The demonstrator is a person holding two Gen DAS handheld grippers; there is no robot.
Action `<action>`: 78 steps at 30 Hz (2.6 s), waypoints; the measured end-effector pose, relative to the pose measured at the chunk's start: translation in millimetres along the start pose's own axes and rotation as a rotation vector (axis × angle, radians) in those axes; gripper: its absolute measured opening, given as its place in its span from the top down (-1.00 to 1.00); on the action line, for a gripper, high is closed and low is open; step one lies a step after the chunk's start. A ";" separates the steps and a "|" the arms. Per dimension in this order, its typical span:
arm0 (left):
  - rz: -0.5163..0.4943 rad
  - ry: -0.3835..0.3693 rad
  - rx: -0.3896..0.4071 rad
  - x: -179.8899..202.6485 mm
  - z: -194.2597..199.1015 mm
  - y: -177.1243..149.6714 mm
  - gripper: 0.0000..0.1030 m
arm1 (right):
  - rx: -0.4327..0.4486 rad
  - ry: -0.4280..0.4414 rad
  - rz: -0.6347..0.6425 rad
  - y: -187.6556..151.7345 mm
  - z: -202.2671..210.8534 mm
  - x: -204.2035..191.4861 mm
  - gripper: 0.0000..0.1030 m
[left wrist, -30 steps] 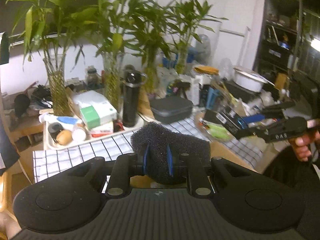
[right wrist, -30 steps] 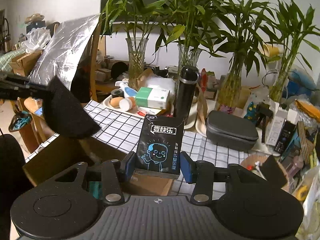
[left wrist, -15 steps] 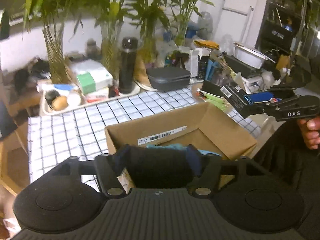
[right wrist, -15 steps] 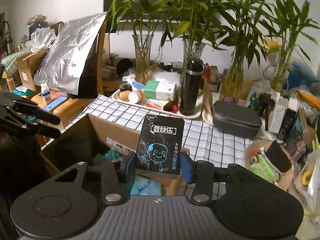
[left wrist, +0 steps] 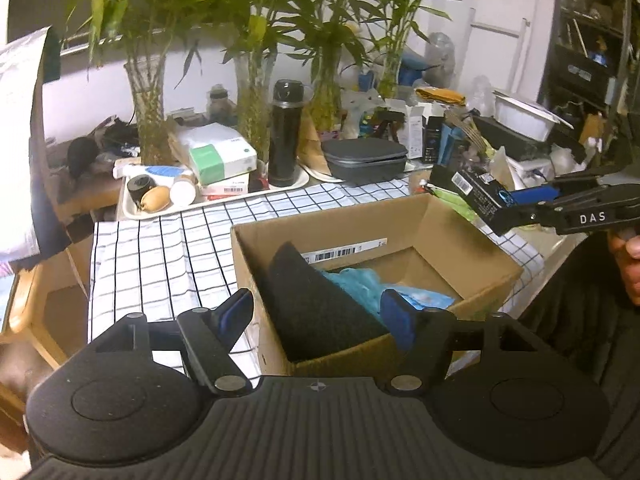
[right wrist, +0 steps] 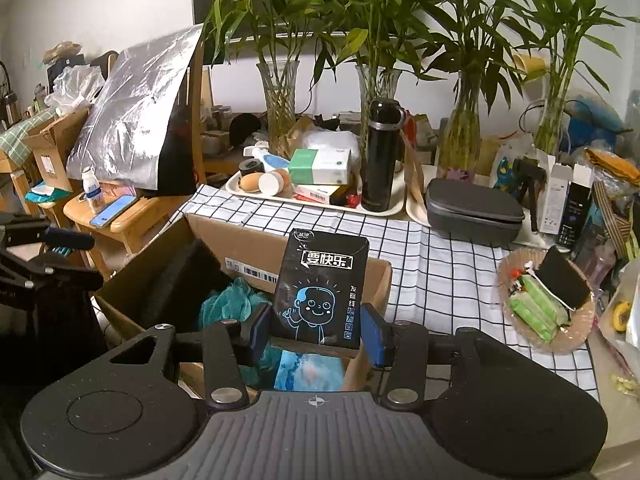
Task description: Organize soft objects
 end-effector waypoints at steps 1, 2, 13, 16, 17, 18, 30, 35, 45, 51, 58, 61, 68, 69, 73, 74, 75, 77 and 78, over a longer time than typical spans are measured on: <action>0.008 0.007 -0.003 -1.1 0.1 -0.6 -0.35 | 0.002 0.003 0.000 2.5 -0.5 -0.6 0.02; 0.015 0.016 -0.006 -2.6 0.1 -0.9 -0.35 | 0.005 0.003 0.003 5.2 -0.9 -1.1 0.02; 0.054 0.079 -0.028 -11.1 5.7 -4.5 -0.35 | -0.073 -0.052 0.049 0.0 -36.2 -10.0 -1.00; 0.015 0.089 -0.016 -6.0 9.4 -4.7 -0.35 | -0.083 -0.065 0.031 -7.1 -36.3 -10.7 -1.00; 0.001 0.097 -0.016 -4.2 10.1 -4.9 -0.35 | -0.084 -0.070 0.016 -9.7 -35.5 -9.9 -1.00; -0.012 0.104 -0.018 -2.5 10.2 -5.5 -0.35 | -0.085 -0.073 0.004 -11.9 -34.6 -9.4 -1.00; 0.058 0.136 -0.013 -1.7 14.4 -1.2 -0.66 | -0.034 -0.179 0.018 -18.8 -12.2 -15.9 -1.00; 0.091 0.146 0.014 -4.1 16.5 5.9 -1.00 | -0.026 -0.222 0.015 -20.1 -6.2 -19.5 -1.00; 0.041 0.180 -0.024 5.3 10.8 -1.4 -1.00 | -0.076 -0.229 -0.108 -32.4 -13.5 -23.4 -1.00; 0.016 0.186 -0.106 7.0 3.1 -13.4 -1.00 | -0.166 -0.261 -0.116 -47.6 -21.5 -26.2 -1.00; -0.006 0.182 -0.177 12.5 -3.1 -28.6 -1.00 | -0.220 -0.261 -0.140 -61.4 -24.5 -29.3 -1.00; -0.008 0.187 -0.201 14.1 -5.8 -32.1 -1.00 | -0.227 -0.263 -0.135 -62.6 -24.5 -29.9 -1.00; -0.010 0.201 -0.211 13.3 -6.8 -31.3 -1.00 | -0.230 -0.260 -0.132 -63.0 -23.5 -28.7 -1.00; -0.009 0.204 -0.213 13.2 -7.0 -31.2 -1.00 | -0.230 -0.260 -0.133 -62.5 -23.4 -28.2 -1.00; -0.009 0.209 -0.216 13.5 -7.9 -30.8 -1.00 | -0.235 -0.258 -0.136 -63.0 -22.4 -26.7 -1.00; -0.008 0.209 -0.216 13.2 -8.1 -31.0 -1.00 | -0.235 -0.258 -0.136 -62.6 -22.2 -26.3 -1.00; -0.010 0.208 -0.216 13.2 -8.1 -31.0 -1.00 | -0.235 -0.258 -0.135 -62.3 -21.9 -26.2 -1.00; -0.011 0.209 -0.217 13.0 -8.2 -31.2 -1.00 | -0.235 -0.259 -0.135 -62.4 -22.4 -26.3 -1.00; -0.014 0.210 -0.219 13.1 -8.4 -31.5 -1.00 | -0.236 -0.257 -0.135 -62.7 -22.5 -26.6 -1.00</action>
Point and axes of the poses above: each gripper's, at about its wrist camera, not at the fingertips, and z roughly against the way its jaws point, x to its right, y to its top, the point moved 9 cm from there along -z, roughly the way its jaws point, and after that the axes turned 14 degrees about y, right-handed, at the moved point
